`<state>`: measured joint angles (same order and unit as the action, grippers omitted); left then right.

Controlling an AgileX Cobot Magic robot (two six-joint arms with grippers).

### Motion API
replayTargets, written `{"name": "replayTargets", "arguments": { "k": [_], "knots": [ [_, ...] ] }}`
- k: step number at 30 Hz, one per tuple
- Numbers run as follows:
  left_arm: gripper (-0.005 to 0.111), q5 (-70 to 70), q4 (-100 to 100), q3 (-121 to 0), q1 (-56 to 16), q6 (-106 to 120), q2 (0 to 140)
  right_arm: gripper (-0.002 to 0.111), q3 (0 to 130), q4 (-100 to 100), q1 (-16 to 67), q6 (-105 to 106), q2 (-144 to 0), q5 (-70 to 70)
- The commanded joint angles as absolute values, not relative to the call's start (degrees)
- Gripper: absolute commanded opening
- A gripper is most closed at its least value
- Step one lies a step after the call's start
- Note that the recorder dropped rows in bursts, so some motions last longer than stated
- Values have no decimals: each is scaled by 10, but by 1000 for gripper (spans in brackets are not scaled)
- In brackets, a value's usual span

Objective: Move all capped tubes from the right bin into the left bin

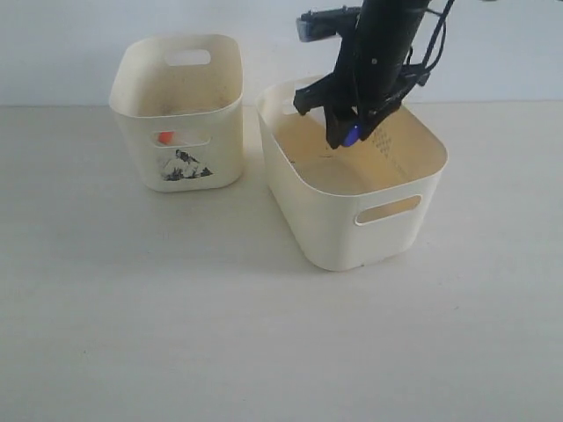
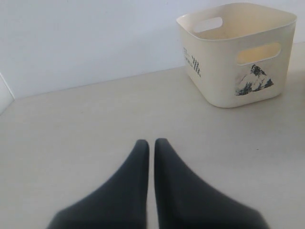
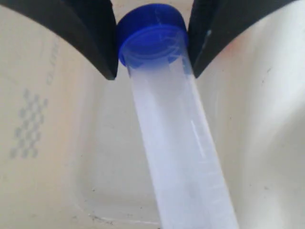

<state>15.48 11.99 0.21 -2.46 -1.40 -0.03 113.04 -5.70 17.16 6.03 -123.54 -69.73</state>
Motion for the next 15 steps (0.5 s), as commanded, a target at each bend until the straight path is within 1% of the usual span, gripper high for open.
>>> {"name": "replayTargets", "arguments": {
  "k": [1, 4, 7, 11, 15],
  "knots": [
    [4, 150, 118, 0, -25, -22, 0, 0, 1133, -42, 171, 60, -1188, -700],
    [4, 150, 118, 0, -25, -22, 0, 0, 1133, -57, 171, 61, -1164, -700],
    [4, 150, 118, 0, -25, -22, 0, 0, 1133, -115, 171, 90, -1150, -664],
    [4, 150, 118, 0, -25, -22, 0, 0, 1133, -243, 171, 215, -1150, -612],
    [4, 150, 118, 0, -25, -22, 0, 0, 1133, -342, 171, 327, -1165, -600]
  ]
}}
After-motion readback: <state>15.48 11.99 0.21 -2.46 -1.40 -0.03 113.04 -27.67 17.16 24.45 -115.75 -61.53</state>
